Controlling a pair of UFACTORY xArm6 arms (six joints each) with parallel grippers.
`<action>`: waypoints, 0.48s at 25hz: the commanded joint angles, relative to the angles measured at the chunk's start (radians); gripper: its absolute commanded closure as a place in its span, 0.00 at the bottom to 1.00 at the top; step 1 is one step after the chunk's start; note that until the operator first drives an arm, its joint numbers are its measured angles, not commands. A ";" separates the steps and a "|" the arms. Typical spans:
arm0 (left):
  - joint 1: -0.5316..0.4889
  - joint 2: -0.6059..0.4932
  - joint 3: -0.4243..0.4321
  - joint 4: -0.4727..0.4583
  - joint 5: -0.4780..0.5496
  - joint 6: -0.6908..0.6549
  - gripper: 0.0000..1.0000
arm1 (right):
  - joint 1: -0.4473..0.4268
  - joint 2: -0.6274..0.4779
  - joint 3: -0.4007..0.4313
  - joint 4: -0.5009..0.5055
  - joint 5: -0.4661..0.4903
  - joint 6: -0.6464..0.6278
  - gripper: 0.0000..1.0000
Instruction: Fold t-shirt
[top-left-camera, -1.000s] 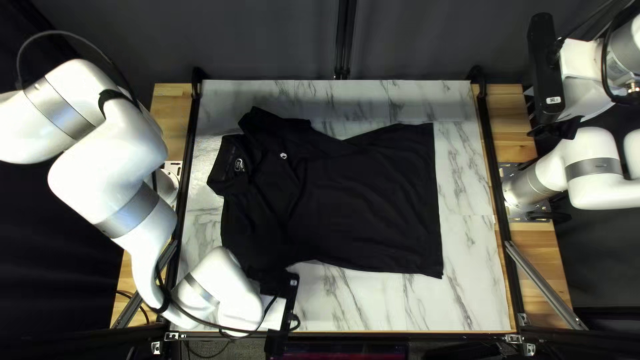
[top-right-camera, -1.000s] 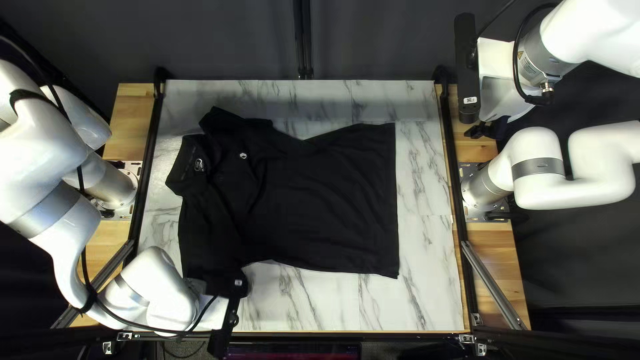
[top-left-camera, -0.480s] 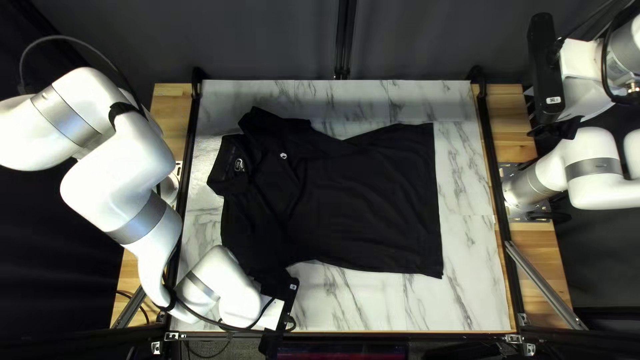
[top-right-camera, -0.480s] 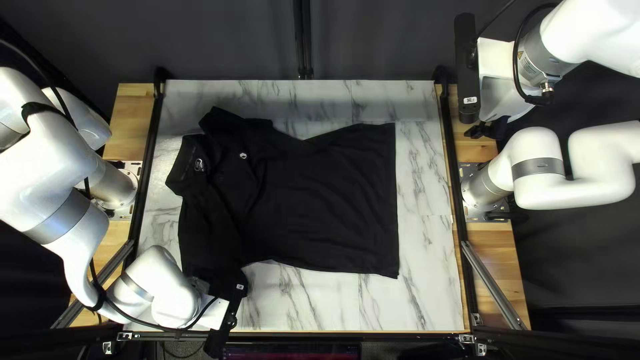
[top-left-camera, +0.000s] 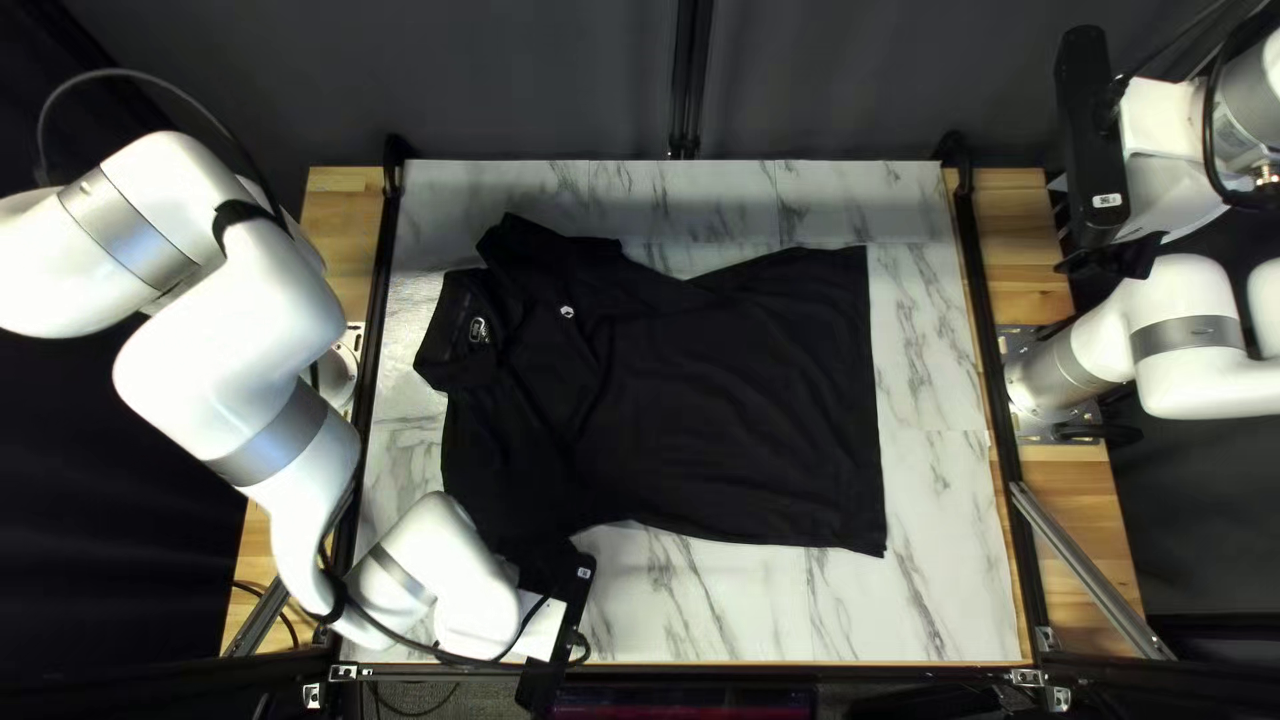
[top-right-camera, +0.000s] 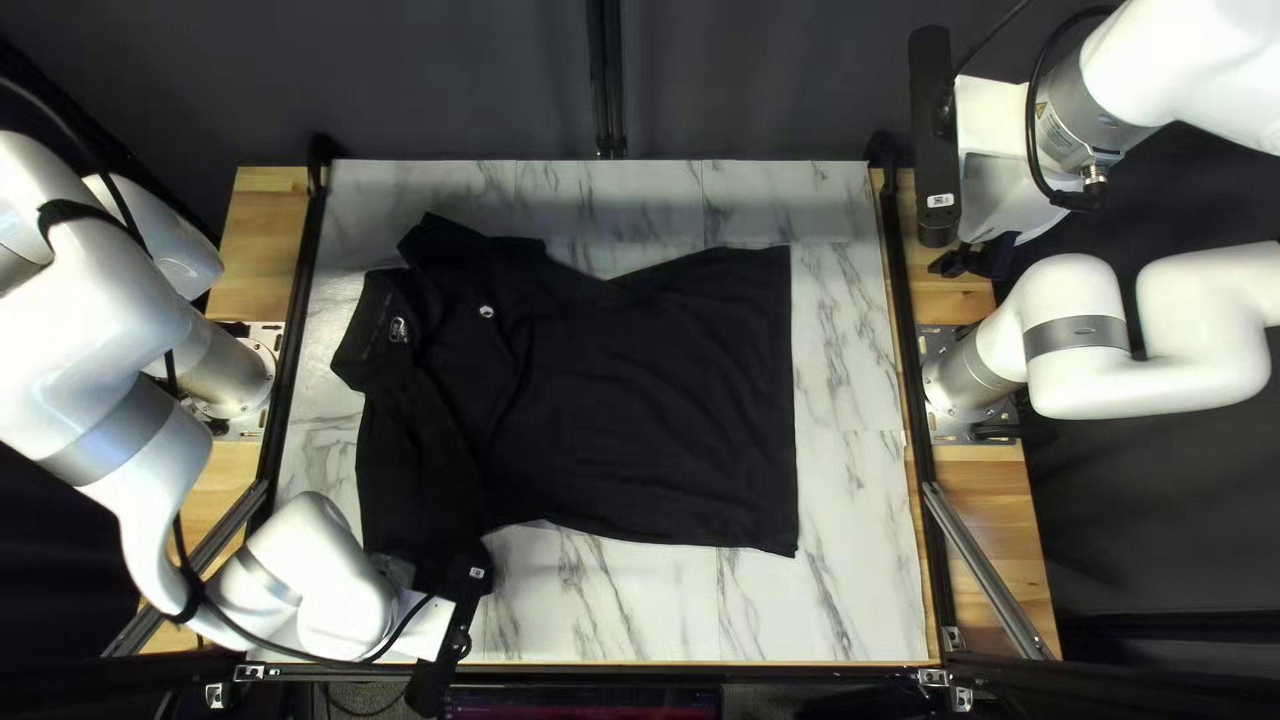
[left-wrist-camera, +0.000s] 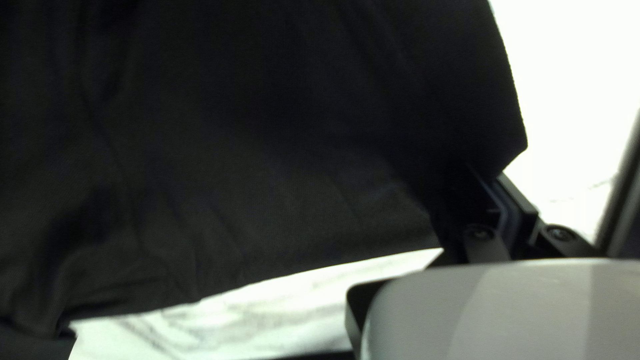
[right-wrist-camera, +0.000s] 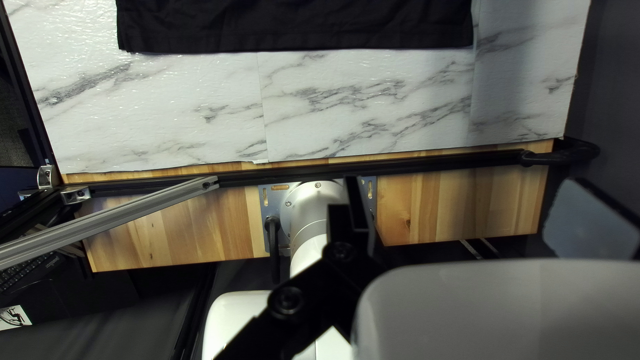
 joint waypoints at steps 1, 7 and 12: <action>-0.016 -0.030 -0.033 0.013 0.086 -0.018 1.00 | 0.000 0.000 0.000 0.000 0.000 0.000 0.00; -0.025 -0.058 -0.016 0.009 0.129 -0.031 1.00 | 0.000 0.000 0.000 0.000 0.000 0.000 0.00; -0.026 -0.102 0.032 0.007 0.149 -0.057 1.00 | 0.000 0.000 0.000 0.000 0.000 0.000 0.00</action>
